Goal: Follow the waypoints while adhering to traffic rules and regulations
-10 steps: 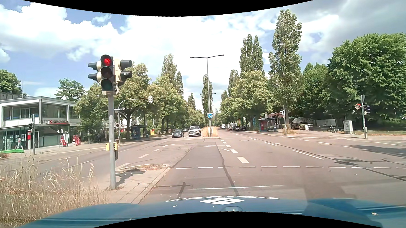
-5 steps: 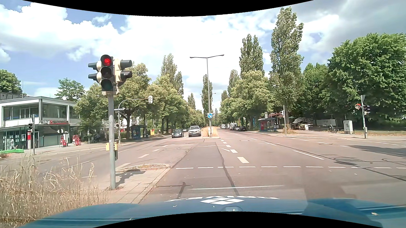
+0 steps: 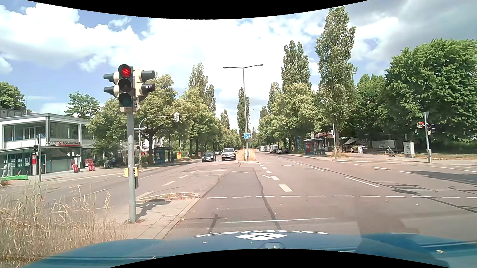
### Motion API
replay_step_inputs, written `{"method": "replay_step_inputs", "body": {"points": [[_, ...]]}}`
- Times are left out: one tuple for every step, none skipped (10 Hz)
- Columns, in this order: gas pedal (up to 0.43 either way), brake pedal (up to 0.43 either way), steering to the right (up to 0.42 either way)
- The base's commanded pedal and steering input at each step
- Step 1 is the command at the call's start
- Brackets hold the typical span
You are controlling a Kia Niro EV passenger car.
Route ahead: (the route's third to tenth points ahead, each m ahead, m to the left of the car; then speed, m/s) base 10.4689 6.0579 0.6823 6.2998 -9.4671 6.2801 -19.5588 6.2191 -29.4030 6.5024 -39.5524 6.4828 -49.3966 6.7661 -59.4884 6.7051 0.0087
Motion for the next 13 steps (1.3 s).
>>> {"method": "replay_step_inputs", "body": {"points": [[0.000, 0.250, 0.003], [0.000, 0.250, 0.003], [0.000, 0.250, 0.003], [0.000, 0.250, 0.003], [0.000, 0.256, 0.003], [0.000, 0.250, 0.003], [0.000, 0.250, 0.003], [0.000, 0.250, 0.003], [0.000, 0.250, 0.003], [0.000, 0.256, 0.003], [0.000, 0.250, 0.003], [0.000, 0.250, 0.003], [0.000, 0.256, 0.003]]}}
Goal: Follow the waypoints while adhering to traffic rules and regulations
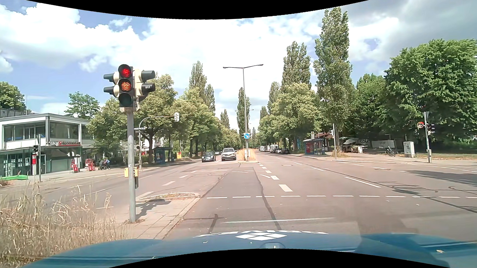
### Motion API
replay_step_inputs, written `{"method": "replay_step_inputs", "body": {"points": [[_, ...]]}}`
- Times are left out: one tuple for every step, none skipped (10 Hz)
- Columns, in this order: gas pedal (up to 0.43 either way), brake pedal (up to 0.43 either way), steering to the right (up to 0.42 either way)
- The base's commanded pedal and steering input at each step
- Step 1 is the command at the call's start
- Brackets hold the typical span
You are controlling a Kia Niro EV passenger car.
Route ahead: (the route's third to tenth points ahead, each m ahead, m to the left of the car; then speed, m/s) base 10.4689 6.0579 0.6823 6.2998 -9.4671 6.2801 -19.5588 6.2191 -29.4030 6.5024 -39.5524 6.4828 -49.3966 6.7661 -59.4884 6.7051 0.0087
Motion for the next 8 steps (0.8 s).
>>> {"method": "replay_step_inputs", "body": {"points": [[0.000, 0.256, 0.003], [0.000, 0.250, 0.003], [0.000, 0.250, 0.003], [0.000, 0.250, 0.004], [0.000, 0.250, 0.004], [0.000, 0.000, 0.005], [0.000, 0.000, 0.006], [0.000, 0.000, 0.009]]}}
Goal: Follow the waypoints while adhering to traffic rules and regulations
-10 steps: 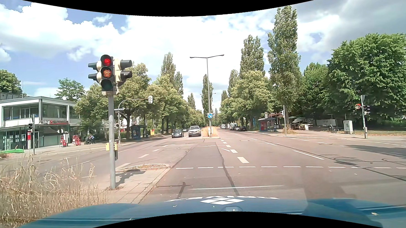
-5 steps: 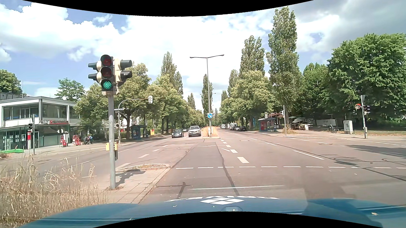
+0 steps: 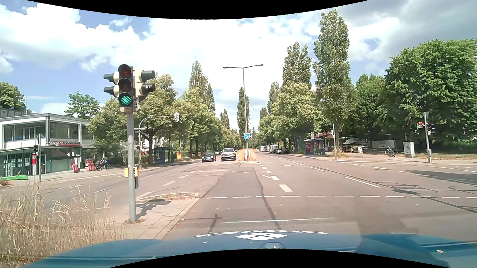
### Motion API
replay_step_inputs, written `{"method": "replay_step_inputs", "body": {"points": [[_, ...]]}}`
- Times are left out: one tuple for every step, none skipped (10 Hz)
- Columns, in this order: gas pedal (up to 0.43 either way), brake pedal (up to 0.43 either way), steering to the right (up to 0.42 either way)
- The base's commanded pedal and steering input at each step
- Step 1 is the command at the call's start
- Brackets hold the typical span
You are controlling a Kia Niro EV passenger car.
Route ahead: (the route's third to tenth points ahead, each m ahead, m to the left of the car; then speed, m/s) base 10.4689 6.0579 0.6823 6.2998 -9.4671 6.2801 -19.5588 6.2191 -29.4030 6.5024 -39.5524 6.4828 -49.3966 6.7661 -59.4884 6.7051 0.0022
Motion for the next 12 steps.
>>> {"method": "replay_step_inputs", "body": {"points": [[0.008, 0.000, 0.012], [0.220, 0.000, 0.013], [0.268, 0.000, 0.013], [0.311, 0.000, 0.013], [0.390, 0.000, 0.013], [0.441, 0.000, 0.013], [0.469, 0.000, 0.013], [0.469, 0.000, 0.013], [0.469, 0.000, 0.013], [0.469, 0.000, 0.013], [0.469, 0.000, 0.013], [0.469, 0.000, 0.013]]}}
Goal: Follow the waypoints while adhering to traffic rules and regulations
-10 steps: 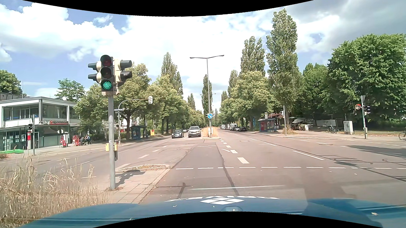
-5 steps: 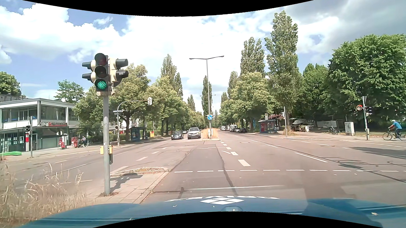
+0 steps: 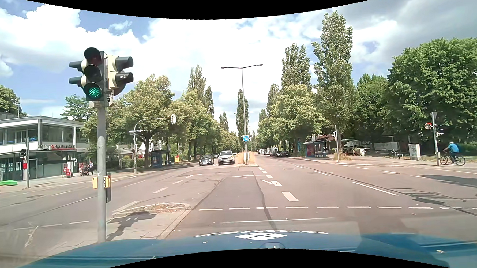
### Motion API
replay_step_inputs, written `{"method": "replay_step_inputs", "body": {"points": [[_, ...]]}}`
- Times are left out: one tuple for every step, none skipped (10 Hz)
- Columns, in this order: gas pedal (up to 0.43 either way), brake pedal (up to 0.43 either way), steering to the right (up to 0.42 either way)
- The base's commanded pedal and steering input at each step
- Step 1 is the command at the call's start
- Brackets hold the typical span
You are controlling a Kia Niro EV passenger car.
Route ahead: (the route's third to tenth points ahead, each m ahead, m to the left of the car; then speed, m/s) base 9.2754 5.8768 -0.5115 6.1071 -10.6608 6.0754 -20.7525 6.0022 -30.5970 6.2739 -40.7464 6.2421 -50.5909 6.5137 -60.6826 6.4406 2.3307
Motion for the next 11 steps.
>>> {"method": "replay_step_inputs", "body": {"points": [[0.469, 0.000, 0.013], [0.461, 0.000, 0.012], [0.421, 0.000, 0.012], [0.339, 0.000, 0.011], [0.087, 0.000, 0.011], [0.000, 0.000, 0.010], [0.000, 0.000, 0.010], [0.000, 0.000, 0.010], [0.000, 0.012, 0.010], [0.000, 0.110, 0.010], [0.000, 0.140, 0.009]]}}
